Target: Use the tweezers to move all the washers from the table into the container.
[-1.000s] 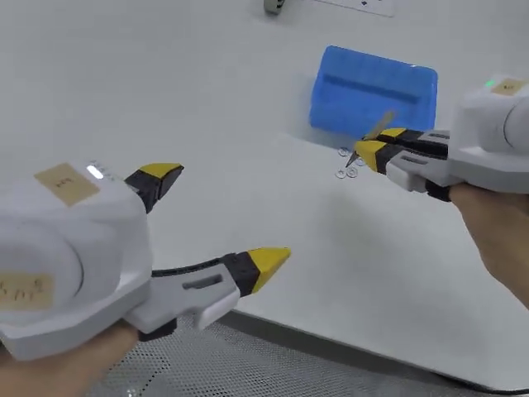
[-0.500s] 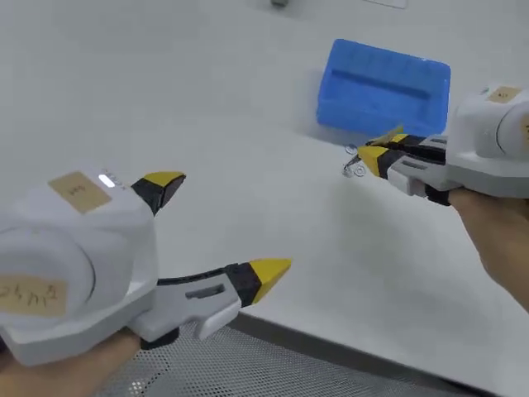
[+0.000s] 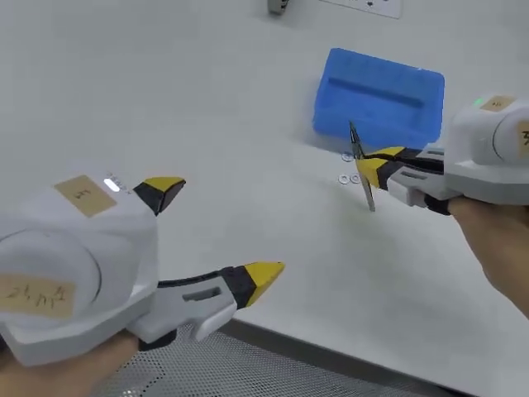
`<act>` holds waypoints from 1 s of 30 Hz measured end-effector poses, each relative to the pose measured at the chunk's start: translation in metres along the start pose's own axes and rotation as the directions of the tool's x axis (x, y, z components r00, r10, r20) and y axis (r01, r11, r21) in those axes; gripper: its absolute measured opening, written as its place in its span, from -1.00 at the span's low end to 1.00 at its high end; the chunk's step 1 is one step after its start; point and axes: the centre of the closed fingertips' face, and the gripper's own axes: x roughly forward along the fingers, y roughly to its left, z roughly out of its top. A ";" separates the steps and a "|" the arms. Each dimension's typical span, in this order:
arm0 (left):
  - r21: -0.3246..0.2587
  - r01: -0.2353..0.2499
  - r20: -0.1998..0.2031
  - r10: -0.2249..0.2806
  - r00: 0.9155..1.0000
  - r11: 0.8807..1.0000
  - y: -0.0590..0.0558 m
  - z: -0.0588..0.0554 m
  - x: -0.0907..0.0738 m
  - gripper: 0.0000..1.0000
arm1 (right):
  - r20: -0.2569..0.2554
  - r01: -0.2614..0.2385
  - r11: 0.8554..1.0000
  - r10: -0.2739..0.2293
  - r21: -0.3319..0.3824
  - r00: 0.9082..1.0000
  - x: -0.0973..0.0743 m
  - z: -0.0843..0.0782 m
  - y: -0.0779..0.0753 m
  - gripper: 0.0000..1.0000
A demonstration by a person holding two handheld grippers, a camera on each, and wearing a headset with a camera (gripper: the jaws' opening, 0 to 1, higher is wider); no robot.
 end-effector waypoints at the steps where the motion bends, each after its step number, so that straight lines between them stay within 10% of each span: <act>1: 0.004 0.004 0.000 -0.004 1.000 1.000 0.000 0.001 0.001 0.54 | 0.000 0.001 1.000 -0.001 -0.001 1.000 -0.001 0.000 0.000 -1.00; 8: 0.094 0.098 0.007 -0.099 0.995 0.991 -0.005 0.018 0.018 0.22 | -0.010 -0.007 1.000 0.006 -0.015 1.000 -0.001 -0.005 0.006 -1.00; 16: 0.278 0.162 -0.061 -0.151 0.987 0.947 0.003 0.025 0.054 -0.10 | -0.022 -0.038 0.999 0.038 -0.018 0.999 0.000 -0.010 0.015 -1.00; 23: 0.353 0.265 -0.115 -0.240 0.964 0.897 -0.008 0.030 0.085 -0.32 | -0.043 -0.087 0.995 0.086 -0.042 0.995 0.000 -0.017 0.027 -1.00; 30: 0.457 0.346 -0.218 -0.274 0.937 0.819 -0.012 0.014 0.109 -0.35 | -0.076 -0.150 0.985 0.144 -0.083 0.987 -0.002 -0.029 0.044 -1.00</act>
